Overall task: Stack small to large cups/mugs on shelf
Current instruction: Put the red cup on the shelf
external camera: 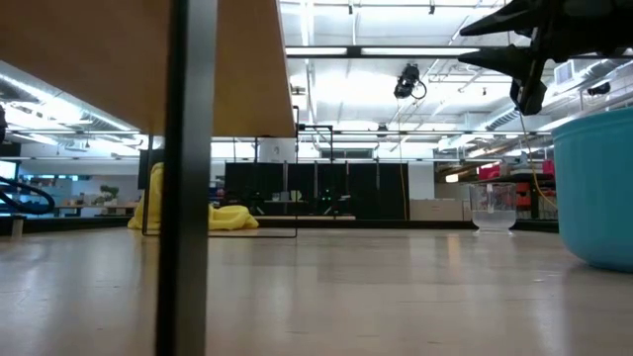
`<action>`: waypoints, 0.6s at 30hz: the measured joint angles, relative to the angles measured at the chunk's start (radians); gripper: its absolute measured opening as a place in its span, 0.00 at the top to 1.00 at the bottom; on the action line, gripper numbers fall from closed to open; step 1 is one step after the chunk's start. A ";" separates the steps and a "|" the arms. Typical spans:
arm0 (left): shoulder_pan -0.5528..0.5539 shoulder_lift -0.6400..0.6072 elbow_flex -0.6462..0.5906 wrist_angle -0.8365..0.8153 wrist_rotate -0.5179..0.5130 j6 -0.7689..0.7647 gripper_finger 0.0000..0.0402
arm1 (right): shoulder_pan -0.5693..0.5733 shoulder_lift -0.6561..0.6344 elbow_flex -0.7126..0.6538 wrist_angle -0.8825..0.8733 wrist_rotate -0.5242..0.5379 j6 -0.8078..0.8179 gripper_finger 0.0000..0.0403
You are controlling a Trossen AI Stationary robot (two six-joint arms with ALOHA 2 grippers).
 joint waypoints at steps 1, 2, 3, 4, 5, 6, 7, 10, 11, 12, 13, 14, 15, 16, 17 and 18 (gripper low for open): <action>0.000 -0.006 0.000 0.000 0.000 -0.007 0.75 | 0.000 0.000 0.000 0.000 0.000 0.000 0.65; 0.000 -0.012 0.000 0.000 -0.001 -0.017 0.75 | 0.000 0.000 0.000 0.000 0.000 0.000 0.65; 0.000 -0.018 0.000 0.000 -0.001 -0.021 0.75 | 0.000 0.000 0.000 0.000 0.000 0.000 0.66; 0.000 -0.024 0.000 0.000 -0.002 -0.025 0.75 | 0.000 0.000 0.000 0.000 0.000 0.000 0.66; 0.000 -0.031 0.000 0.000 -0.003 -0.032 0.75 | 0.000 0.000 0.000 0.000 0.000 0.000 0.66; 0.000 -0.039 0.000 0.000 -0.003 -0.040 0.75 | 0.000 0.000 0.000 0.000 0.000 0.000 0.66; 0.000 -0.047 0.000 0.000 -0.003 -0.044 0.76 | 0.000 0.000 0.000 0.000 0.000 0.000 0.66; 0.000 -0.074 0.000 0.000 -0.004 -0.052 0.76 | 0.000 0.000 0.000 0.000 0.000 0.000 0.66; 0.000 -0.083 0.000 0.000 -0.005 -0.059 0.76 | 0.000 0.000 0.000 0.000 0.000 0.003 0.66; 0.000 -0.096 0.000 0.000 -0.009 -0.071 0.76 | 0.000 0.000 0.000 0.001 0.000 0.009 0.66; 0.000 -0.111 0.000 0.000 -0.012 -0.076 0.76 | 0.000 0.000 0.000 0.004 0.000 0.011 0.66; 0.000 -0.127 0.000 0.000 -0.016 -0.083 0.76 | 0.000 0.000 0.000 0.015 0.000 0.011 0.66; -0.001 -0.142 0.000 0.000 -0.021 -0.097 0.76 | 0.000 0.000 0.000 0.029 -0.002 0.011 0.66; -0.003 -0.158 0.000 0.000 -0.024 -0.111 0.76 | 0.000 0.000 0.000 0.041 -0.005 0.010 0.66; -0.009 -0.175 0.000 0.000 -0.028 -0.129 0.76 | 0.000 0.000 0.000 0.053 -0.008 0.010 0.66; -0.019 -0.191 -0.003 0.001 -0.036 -0.145 0.76 | 0.000 0.000 0.000 0.065 -0.014 0.010 0.66</action>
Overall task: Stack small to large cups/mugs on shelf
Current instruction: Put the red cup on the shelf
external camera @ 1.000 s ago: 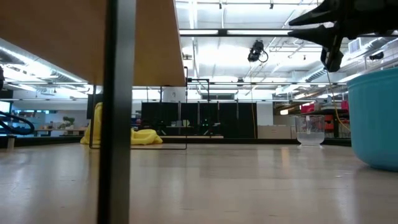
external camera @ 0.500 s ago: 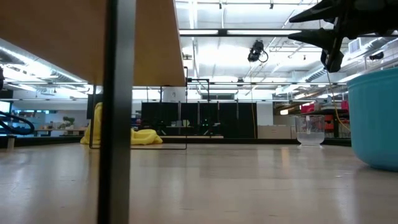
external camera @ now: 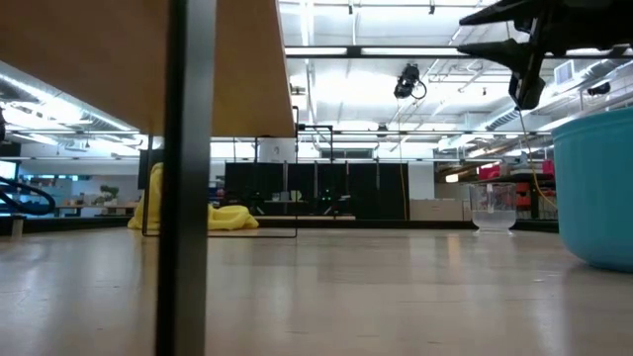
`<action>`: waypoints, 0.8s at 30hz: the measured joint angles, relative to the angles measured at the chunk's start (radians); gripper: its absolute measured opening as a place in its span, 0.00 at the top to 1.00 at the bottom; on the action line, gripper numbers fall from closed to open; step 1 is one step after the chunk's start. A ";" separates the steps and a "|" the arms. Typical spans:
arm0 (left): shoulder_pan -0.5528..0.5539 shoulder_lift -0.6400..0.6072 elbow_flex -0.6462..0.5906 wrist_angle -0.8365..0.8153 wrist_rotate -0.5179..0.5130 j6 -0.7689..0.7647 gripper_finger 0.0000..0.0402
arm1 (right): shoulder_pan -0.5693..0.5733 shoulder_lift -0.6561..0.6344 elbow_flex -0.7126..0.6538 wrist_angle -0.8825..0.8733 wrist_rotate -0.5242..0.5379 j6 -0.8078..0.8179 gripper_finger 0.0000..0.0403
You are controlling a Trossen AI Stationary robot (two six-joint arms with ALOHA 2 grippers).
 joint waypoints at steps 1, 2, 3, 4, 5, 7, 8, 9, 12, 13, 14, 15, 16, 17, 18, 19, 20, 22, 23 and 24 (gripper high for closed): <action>-0.013 -0.021 -0.007 -0.001 -0.011 -0.022 0.77 | 0.000 -0.001 0.000 0.008 -0.009 0.000 0.66; -0.027 -0.041 -0.016 -0.001 -0.024 -0.043 0.78 | 0.000 -0.003 0.000 0.010 -0.019 0.001 0.66; -0.043 -0.062 -0.031 0.001 -0.039 -0.065 0.79 | 0.000 -0.004 0.000 0.011 -0.027 0.006 0.66; -0.062 -0.086 -0.053 0.000 -0.049 -0.095 0.80 | 0.000 -0.004 0.000 0.011 -0.032 0.012 0.66; -0.080 -0.109 -0.080 -0.001 -0.055 -0.128 0.82 | 0.000 -0.004 0.000 0.010 -0.036 0.015 0.66; -0.115 -0.160 -0.150 0.000 -0.062 -0.197 0.85 | 0.000 -0.004 0.000 0.011 -0.038 0.033 0.66; -0.132 -0.186 -0.194 -0.001 -0.063 -0.239 0.86 | 0.000 -0.004 0.000 0.010 -0.038 0.045 0.66; -0.153 -0.211 -0.239 -0.002 -0.062 -0.283 0.88 | 0.000 -0.004 0.000 0.010 -0.038 0.059 0.66; -0.214 -0.279 -0.374 -0.002 -0.045 -0.395 0.92 | 0.000 -0.004 0.000 0.010 -0.038 0.111 0.66; -0.233 -0.296 -0.414 -0.003 -0.042 -0.434 0.93 | 0.000 -0.004 0.000 0.009 -0.038 0.123 0.66; -0.251 -0.313 -0.452 -0.002 -0.041 -0.476 0.94 | 0.000 -0.004 0.000 0.008 -0.040 0.133 0.67; -0.270 -0.328 -0.482 -0.003 -0.039 -0.512 0.95 | 0.000 -0.003 0.000 0.007 -0.044 0.144 0.67; -0.287 -0.339 -0.511 -0.002 -0.037 -0.548 0.96 | 0.000 -0.002 0.000 0.006 -0.051 0.155 0.68; -0.303 -0.349 -0.538 -0.003 -0.030 -0.579 0.97 | 0.000 0.001 0.000 0.004 -0.063 0.169 0.68; -0.320 -0.356 -0.562 -0.002 -0.020 -0.608 0.97 | 0.000 0.006 0.003 -0.005 -0.078 0.186 0.69; -0.337 -0.361 -0.587 -0.001 -0.009 -0.634 0.98 | 0.000 0.016 0.017 -0.032 -0.094 0.197 0.70; -0.352 -0.366 -0.612 -0.002 -0.005 -0.658 0.98 | 0.001 0.030 0.039 -0.074 -0.108 0.199 0.71; -0.381 -0.372 -0.662 0.006 -0.004 -0.699 0.98 | 0.002 0.062 0.102 -0.189 -0.116 0.195 0.72; -0.393 -0.373 -0.686 0.011 -0.004 -0.713 0.97 | -0.001 0.084 0.140 -0.243 -0.119 0.182 0.73; -0.401 -0.373 -0.710 0.031 -0.005 -0.718 0.96 | -0.007 0.104 0.177 -0.292 -0.120 0.166 0.74</action>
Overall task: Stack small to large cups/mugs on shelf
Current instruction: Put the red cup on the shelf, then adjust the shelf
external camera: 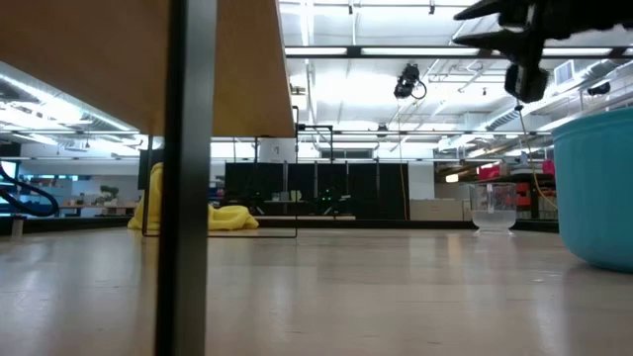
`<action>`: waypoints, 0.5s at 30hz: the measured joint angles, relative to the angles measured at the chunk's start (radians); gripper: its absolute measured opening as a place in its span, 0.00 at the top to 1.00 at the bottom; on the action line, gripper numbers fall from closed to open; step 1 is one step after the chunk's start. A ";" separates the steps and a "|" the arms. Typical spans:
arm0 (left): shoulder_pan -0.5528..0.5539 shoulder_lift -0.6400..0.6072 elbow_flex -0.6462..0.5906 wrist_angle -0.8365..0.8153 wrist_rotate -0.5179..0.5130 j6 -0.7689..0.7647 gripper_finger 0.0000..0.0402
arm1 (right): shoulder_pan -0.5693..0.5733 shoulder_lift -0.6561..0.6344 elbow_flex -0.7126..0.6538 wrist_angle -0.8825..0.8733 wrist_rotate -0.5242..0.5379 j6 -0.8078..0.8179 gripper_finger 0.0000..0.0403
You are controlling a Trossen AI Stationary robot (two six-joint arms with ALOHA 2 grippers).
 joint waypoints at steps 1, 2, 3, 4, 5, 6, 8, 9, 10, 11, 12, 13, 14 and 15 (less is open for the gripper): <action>-0.006 0.000 -0.025 0.029 0.000 0.000 0.95 | -0.007 0.021 0.037 -0.046 0.000 -0.014 0.75; -0.009 0.000 -0.053 0.062 0.000 0.001 0.95 | -0.016 0.042 0.073 -0.090 -0.002 -0.022 0.76; -0.011 0.000 -0.080 0.097 0.000 0.003 0.94 | -0.027 0.064 0.107 -0.130 -0.011 -0.027 0.77; -0.013 -0.004 -0.108 0.136 0.000 0.007 0.94 | -0.040 0.085 0.138 -0.162 -0.030 -0.026 0.77; -0.015 -0.007 -0.136 0.176 0.000 0.011 0.93 | -0.054 0.108 0.159 -0.186 -0.054 -0.023 0.78; -0.015 -0.009 -0.164 0.213 -0.001 0.015 0.93 | -0.069 0.132 0.174 -0.198 -0.088 -0.023 0.79; -0.015 -0.014 -0.210 0.255 -0.001 0.026 0.93 | -0.093 0.181 0.182 -0.196 -0.159 -0.004 0.80; -0.015 -0.019 -0.226 0.262 -0.001 0.025 0.94 | -0.102 0.206 0.182 -0.189 -0.186 0.010 0.80; -0.015 -0.027 -0.242 0.270 -0.005 0.019 0.95 | -0.107 0.229 0.182 -0.179 -0.208 0.023 0.81; -0.015 -0.033 -0.256 0.282 -0.008 0.011 0.95 | -0.111 0.252 0.182 -0.170 -0.225 0.034 0.82; -0.015 -0.040 -0.271 0.303 -0.011 0.008 0.96 | -0.114 0.276 0.182 -0.149 -0.239 0.047 0.83; -0.015 -0.046 -0.284 0.328 -0.011 0.008 0.97 | -0.117 0.300 0.182 -0.118 -0.252 0.057 0.84; -0.015 -0.051 -0.297 0.351 -0.012 0.008 0.97 | -0.120 0.323 0.183 -0.090 -0.261 0.065 0.85; -0.015 -0.053 -0.311 0.371 -0.012 0.008 0.97 | -0.124 0.345 0.183 -0.055 -0.267 0.070 0.86</action>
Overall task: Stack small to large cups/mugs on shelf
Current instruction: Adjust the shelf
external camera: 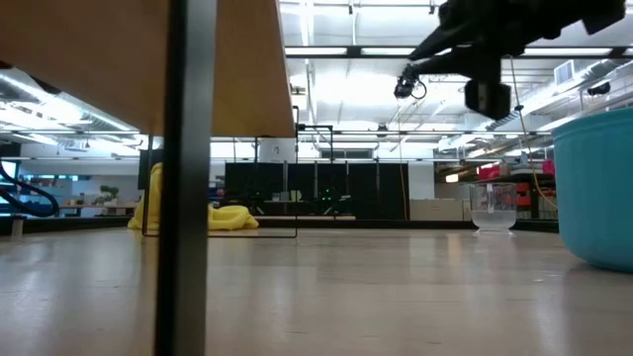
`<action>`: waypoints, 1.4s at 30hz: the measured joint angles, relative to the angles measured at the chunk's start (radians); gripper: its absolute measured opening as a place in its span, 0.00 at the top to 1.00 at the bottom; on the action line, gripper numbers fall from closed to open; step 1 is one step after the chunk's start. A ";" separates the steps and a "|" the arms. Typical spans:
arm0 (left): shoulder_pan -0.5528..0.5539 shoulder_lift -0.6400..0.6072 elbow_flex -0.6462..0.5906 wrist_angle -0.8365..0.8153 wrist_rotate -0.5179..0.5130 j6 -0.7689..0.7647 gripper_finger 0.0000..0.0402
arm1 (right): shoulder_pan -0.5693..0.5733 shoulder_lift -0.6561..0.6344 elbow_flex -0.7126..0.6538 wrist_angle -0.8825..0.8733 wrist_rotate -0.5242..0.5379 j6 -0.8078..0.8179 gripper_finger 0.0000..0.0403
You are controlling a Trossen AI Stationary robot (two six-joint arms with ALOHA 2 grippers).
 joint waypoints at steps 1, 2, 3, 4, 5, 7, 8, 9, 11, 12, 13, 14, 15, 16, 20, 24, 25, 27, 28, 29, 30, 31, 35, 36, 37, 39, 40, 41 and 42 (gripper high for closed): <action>0.000 0.000 -0.013 0.019 0.000 0.000 0.98 | -0.001 0.021 0.001 0.033 -0.007 0.004 0.87; 0.000 0.001 -0.027 0.037 0.000 0.000 0.98 | -0.005 0.039 0.001 0.052 -0.012 0.005 0.88; 0.000 0.001 -0.040 0.054 0.000 0.000 0.97 | -0.007 0.055 0.001 0.060 -0.015 0.005 0.89; 0.000 0.001 -0.051 0.074 -0.001 0.000 0.97 | -0.007 0.068 0.001 0.062 -0.016 0.005 0.89; 0.000 0.001 -0.062 0.096 -0.002 0.000 0.96 | -0.008 0.079 0.001 0.061 -0.021 0.005 0.90; 0.000 0.002 -0.082 0.130 -0.003 0.003 0.94 | -0.007 0.092 0.001 0.065 -0.030 0.006 0.90; 0.000 0.002 -0.089 0.145 -0.004 0.006 0.93 | -0.007 0.096 0.001 0.072 -0.037 0.009 0.90; 0.000 0.002 -0.096 0.159 -0.004 0.008 0.92 | -0.007 0.096 0.001 0.072 -0.048 0.012 0.90; 0.000 0.001 -0.104 0.177 -0.004 0.008 0.91 | -0.007 0.096 0.001 0.073 -0.051 0.012 0.89; 0.000 0.002 -0.108 0.190 -0.008 0.008 0.91 | -0.007 0.094 0.001 0.072 -0.051 0.014 0.89; 0.000 0.002 -0.113 0.213 -0.013 0.009 0.91 | -0.007 0.090 0.001 0.070 -0.052 0.016 0.89; 0.000 0.003 -0.115 0.234 -0.022 0.015 0.91 | -0.007 0.088 0.001 0.074 -0.051 0.016 0.89; 0.000 0.003 -0.115 0.248 -0.033 0.023 0.92 | -0.007 0.087 0.002 0.078 -0.051 0.016 0.89; 0.000 0.003 -0.115 0.261 -0.040 0.027 0.92 | -0.007 0.086 0.002 0.073 -0.051 0.015 0.89; 0.001 0.003 -0.115 0.283 -0.049 0.027 0.94 | -0.007 0.087 0.001 0.073 -0.051 0.013 0.90; 0.001 0.010 -0.115 0.294 -0.049 0.028 0.93 | -0.007 0.090 0.001 0.074 -0.051 0.009 0.90; 0.001 0.014 -0.115 0.302 -0.050 0.029 0.92 | -0.007 0.090 0.001 0.074 -0.051 0.009 0.90; 0.011 0.028 -0.115 0.323 -0.056 0.044 0.92 | -0.010 0.090 0.001 0.074 -0.051 0.007 0.90; 0.018 0.035 -0.115 0.334 -0.056 0.053 0.92 | -0.012 0.090 0.001 0.076 -0.051 0.007 0.90; 0.025 0.041 -0.115 0.345 -0.056 0.061 0.92 | -0.013 0.090 0.001 0.077 -0.051 0.006 0.90; 0.032 0.050 -0.115 0.354 -0.056 0.073 0.92 | -0.015 0.090 0.001 0.077 -0.051 0.005 0.90; 0.041 0.059 -0.115 0.364 -0.055 0.083 0.92 | -0.019 0.090 0.001 0.078 -0.051 0.005 0.90; 0.074 0.092 -0.115 0.421 -0.031 0.133 0.93 | -0.020 0.090 0.001 0.084 -0.051 0.005 0.90; 0.079 0.099 -0.115 0.427 -0.023 0.142 0.93 | -0.020 0.090 0.001 0.084 -0.052 0.006 0.90; 0.086 0.106 -0.115 0.433 -0.019 0.155 0.92 | -0.019 0.090 0.001 0.084 -0.052 0.006 0.90; 0.097 0.111 -0.115 0.434 -0.002 0.168 0.92 | -0.014 0.090 0.001 0.088 -0.051 0.010 0.90; 0.101 0.110 -0.115 0.434 0.008 0.180 0.91 | -0.009 0.090 0.001 0.093 -0.051 0.016 0.90; 0.105 0.107 -0.115 0.433 0.015 0.185 0.91 | -0.002 0.090 0.001 0.093 -0.051 0.024 0.90; 0.107 0.103 -0.115 0.427 0.023 0.189 0.91 | 0.008 0.090 0.001 0.094 -0.051 0.031 0.90</action>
